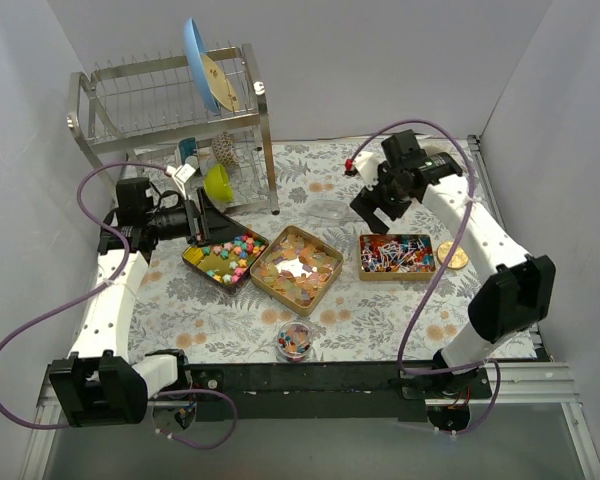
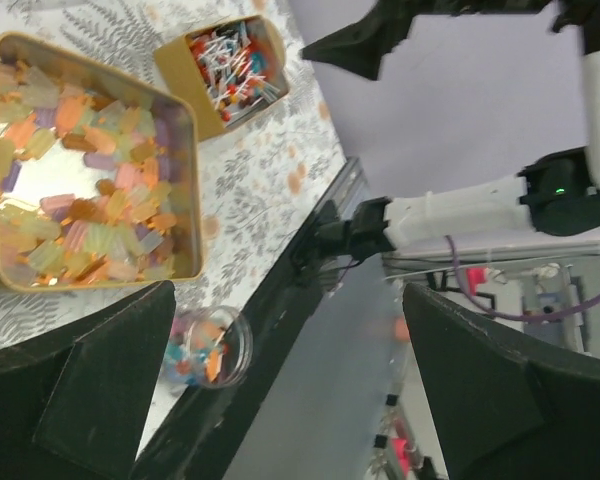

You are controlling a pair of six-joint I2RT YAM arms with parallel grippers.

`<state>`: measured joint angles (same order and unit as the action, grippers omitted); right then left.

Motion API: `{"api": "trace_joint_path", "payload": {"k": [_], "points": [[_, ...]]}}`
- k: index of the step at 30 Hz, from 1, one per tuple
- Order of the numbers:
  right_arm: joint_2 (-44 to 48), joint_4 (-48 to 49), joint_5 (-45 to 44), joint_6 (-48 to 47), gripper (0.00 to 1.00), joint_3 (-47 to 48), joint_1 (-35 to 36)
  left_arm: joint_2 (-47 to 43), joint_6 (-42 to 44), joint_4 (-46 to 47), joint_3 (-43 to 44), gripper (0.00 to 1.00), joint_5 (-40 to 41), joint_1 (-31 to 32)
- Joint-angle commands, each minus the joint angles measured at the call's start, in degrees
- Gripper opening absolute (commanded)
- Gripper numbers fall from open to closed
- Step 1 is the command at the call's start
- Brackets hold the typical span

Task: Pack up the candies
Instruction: Pick up the bottle lid at the center of the board.

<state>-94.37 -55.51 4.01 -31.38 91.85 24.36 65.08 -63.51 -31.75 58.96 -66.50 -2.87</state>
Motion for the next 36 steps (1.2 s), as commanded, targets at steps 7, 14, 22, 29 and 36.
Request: {"api": "trace_joint_path", "payload": {"k": [7, 14, 22, 29, 36], "points": [[9.4, -9.4, 3.3, -2.2, 0.98, -6.3, -19.1, -8.5, 22.9, -12.3, -6.0, 0.98, 10.5, 0.1], [10.7, -7.4, 10.7, -21.3, 0.98, -12.3, -37.4, 1.3, 24.7, -14.2, -3.9, 0.98, 6.1, 0.9], [13.6, 3.0, 12.2, -40.0, 0.98, -25.9, -41.2, -3.0, 22.3, -5.4, -5.0, 0.98, 11.2, 2.0], [6.5, 6.6, 15.2, -47.4, 0.98, -23.3, -41.5, -3.3, 19.9, -4.4, -3.3, 0.98, 13.0, 2.1], [-2.6, 6.3, 15.9, -51.2, 0.98, -19.7, -41.2, -3.4, 20.0, -3.7, -4.0, 0.98, 16.1, 2.1]]}}
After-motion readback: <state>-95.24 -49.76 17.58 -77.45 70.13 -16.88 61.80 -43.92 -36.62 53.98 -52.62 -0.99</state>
